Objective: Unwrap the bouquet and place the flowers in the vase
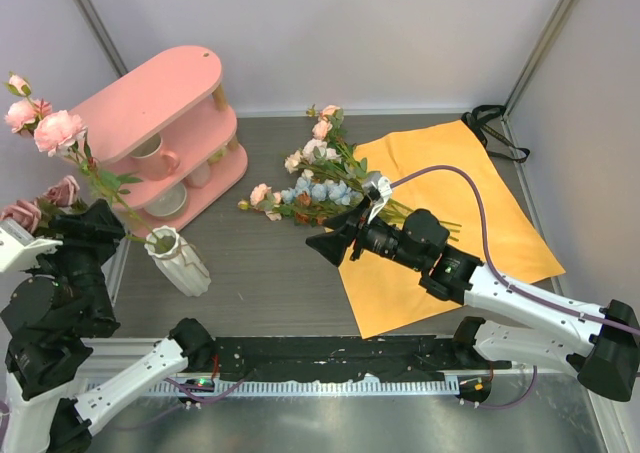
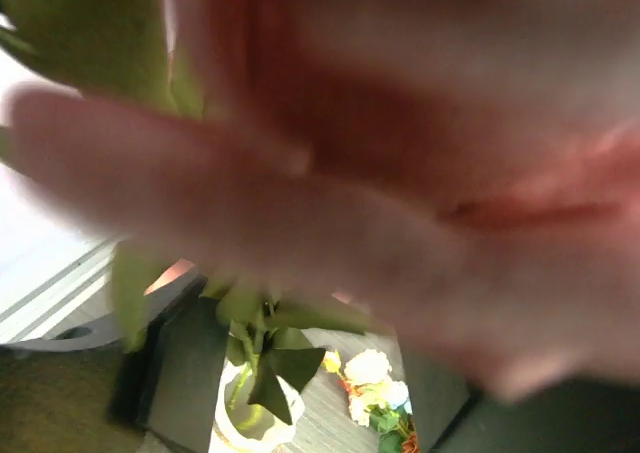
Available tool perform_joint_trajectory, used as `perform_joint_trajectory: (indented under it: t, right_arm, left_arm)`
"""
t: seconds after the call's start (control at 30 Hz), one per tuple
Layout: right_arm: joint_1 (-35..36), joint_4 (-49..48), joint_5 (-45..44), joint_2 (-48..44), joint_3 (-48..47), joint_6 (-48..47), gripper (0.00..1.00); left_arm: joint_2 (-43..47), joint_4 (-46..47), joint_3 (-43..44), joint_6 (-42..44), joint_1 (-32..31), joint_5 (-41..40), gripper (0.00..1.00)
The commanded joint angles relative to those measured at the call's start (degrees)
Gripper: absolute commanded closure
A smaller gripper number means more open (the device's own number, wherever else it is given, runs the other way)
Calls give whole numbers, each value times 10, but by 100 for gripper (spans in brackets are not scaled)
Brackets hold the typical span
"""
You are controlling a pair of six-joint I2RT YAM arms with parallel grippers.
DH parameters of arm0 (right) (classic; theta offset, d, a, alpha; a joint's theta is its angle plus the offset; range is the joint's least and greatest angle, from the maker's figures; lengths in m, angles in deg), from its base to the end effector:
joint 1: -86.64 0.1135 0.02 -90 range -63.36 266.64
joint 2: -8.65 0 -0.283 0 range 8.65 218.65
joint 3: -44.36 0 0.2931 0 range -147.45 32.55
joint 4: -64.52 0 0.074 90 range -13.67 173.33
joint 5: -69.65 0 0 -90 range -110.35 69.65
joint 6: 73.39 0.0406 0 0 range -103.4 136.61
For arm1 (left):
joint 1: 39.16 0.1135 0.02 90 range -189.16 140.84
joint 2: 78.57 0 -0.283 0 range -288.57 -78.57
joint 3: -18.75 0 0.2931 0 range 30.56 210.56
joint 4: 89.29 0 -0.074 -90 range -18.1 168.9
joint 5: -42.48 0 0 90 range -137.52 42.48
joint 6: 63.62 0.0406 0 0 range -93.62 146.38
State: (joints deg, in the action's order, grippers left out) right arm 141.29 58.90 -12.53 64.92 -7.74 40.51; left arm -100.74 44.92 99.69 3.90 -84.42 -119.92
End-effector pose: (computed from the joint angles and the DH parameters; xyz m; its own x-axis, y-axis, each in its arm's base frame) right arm 0.1513 0.2229 0.3304 -0.3459 0.2061 -0.9154 -0.8166 0.4143 0.4019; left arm 0.0232 0.0315 0.4903 0.3140 -0.4811 -0.8185 -0.3452 0.7453 -0.5704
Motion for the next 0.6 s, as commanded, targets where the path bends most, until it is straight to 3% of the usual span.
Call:
perform_joint_trajectory:
  t: [0.0, 0.13, 0.4, 0.57]
  right_arm:
    - [1, -7, -14, 2, -13, 1, 25]
    - [1, 14, -26, 2, -17, -5, 25]
    - [1, 67, -101, 13, -35, -22, 25]
    - [-17, 153, -127, 40, -75, -20, 25]
  left_arm:
    - [13, -48, 0, -49, 1, -11, 31]
    - [11, -124, 32, -88, 0, 21, 4]
    - [25, -245, 54, -182, 0, 132, 0]
    - [17, -322, 108, -235, 0, 190, 0]
